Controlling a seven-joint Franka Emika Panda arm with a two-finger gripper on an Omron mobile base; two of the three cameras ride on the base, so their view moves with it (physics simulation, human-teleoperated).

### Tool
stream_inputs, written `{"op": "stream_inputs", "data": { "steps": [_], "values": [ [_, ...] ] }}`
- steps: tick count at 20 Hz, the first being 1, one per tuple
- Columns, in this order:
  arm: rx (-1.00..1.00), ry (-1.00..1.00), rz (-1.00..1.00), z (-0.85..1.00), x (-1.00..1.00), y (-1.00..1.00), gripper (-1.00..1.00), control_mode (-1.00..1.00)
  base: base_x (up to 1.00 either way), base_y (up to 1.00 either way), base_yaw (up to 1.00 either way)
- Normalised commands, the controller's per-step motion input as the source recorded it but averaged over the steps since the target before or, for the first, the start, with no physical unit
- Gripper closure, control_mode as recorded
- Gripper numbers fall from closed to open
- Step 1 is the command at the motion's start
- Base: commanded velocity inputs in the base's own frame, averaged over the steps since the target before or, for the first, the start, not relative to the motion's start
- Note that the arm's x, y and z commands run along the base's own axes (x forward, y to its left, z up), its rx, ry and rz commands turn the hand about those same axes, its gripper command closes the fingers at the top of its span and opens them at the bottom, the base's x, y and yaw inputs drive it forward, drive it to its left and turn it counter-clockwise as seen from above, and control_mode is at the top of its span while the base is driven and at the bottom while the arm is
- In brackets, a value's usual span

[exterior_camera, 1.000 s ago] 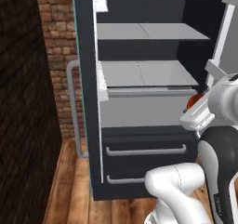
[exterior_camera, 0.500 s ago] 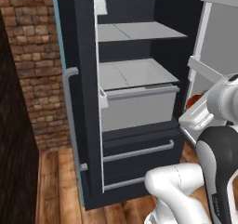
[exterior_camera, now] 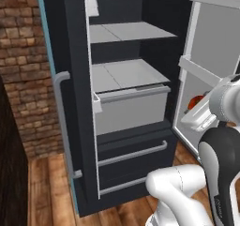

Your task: Place the beer on the top shelf of the fridge to keep it out of children's reach, and place the broccoli and tomato on lower shelves for easy access.

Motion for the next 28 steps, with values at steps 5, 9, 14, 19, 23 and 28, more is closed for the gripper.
{"op": "stream_inputs", "data": {
  "steps": [5,9,14,19,23,28],
  "values": [
    [0.00,0.00,0.00,0.00,0.00,0.00,1.00,1.00,0.01,-0.26,-0.01],
    [0.00,0.00,0.00,0.00,0.00,0.00,1.00,1.00,0.07,-0.38,0.02],
    [0.00,0.00,0.00,0.00,0.00,0.00,1.00,1.00,0.11,-0.42,0.13],
    [0.00,0.00,0.00,0.00,0.00,0.00,1.00,1.00,0.21,-0.07,0.17],
    [0.00,0.00,0.00,0.00,0.00,0.00,1.00,1.00,0.37,0.00,0.18],
    [0.00,0.00,0.00,0.00,0.00,0.00,1.00,1.00,0.58,0.00,0.12]
  ]
}}
